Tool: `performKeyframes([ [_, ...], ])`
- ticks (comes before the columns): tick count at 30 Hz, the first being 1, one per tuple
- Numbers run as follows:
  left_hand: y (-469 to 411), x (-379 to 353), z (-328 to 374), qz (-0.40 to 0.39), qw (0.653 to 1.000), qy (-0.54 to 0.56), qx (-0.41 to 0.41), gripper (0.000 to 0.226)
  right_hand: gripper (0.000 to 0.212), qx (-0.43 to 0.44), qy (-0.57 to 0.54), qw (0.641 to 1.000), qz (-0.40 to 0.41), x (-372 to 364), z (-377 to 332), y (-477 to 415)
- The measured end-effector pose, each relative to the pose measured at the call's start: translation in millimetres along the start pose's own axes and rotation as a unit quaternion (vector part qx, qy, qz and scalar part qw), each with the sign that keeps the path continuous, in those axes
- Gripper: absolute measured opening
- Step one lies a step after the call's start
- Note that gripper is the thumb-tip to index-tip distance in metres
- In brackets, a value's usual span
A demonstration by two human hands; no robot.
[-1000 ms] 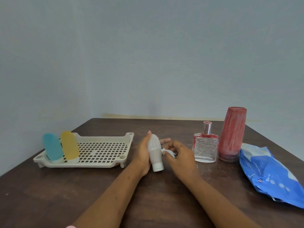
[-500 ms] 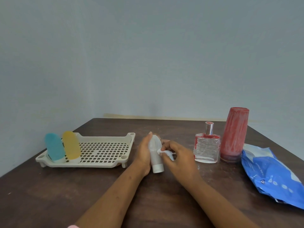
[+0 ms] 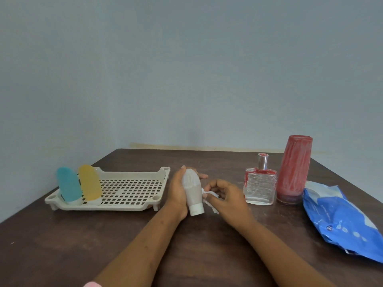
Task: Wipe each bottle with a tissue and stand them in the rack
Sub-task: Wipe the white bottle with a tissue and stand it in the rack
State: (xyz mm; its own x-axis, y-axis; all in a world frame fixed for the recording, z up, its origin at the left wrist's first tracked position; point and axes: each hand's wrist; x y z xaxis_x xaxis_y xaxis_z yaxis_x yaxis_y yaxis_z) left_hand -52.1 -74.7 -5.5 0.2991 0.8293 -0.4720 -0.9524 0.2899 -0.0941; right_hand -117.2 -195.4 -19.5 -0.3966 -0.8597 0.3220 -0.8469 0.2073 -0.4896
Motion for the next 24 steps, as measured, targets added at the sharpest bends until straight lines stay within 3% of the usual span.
performKeyframes([
  [7, -1.9, 3.0, 6.2, 0.046, 0.998, 0.031, -0.004, 0.039, 0.015, 0.006, -0.030, 0.997, -0.066, 4.1, -6.0, 3.5],
  [18, 5.5, -5.6, 2.1, 0.012, 0.998, 0.012, 0.059, 0.040, 0.018, 0.025, -0.049, 0.997, 0.047, 5.5, -7.0, 1.6],
  [24, 4.7, -3.2, 7.2, 0.020, 0.998, 0.026, 0.062, 0.041, 0.016, 0.010, -0.041, 0.999, 0.016, 3.6, -6.4, 2.2],
])
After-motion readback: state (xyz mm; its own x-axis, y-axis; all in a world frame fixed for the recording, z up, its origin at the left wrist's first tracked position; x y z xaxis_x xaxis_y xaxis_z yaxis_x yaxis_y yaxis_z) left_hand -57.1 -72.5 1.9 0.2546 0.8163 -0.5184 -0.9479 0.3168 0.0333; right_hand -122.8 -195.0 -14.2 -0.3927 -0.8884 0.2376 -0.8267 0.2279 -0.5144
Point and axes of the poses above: each hand's wrist, its own y-axis away from the middle knuckle, its own x-axis out of the back of the hand, z = x × y, and after that the axes turned 2 degrees about z, right-handed
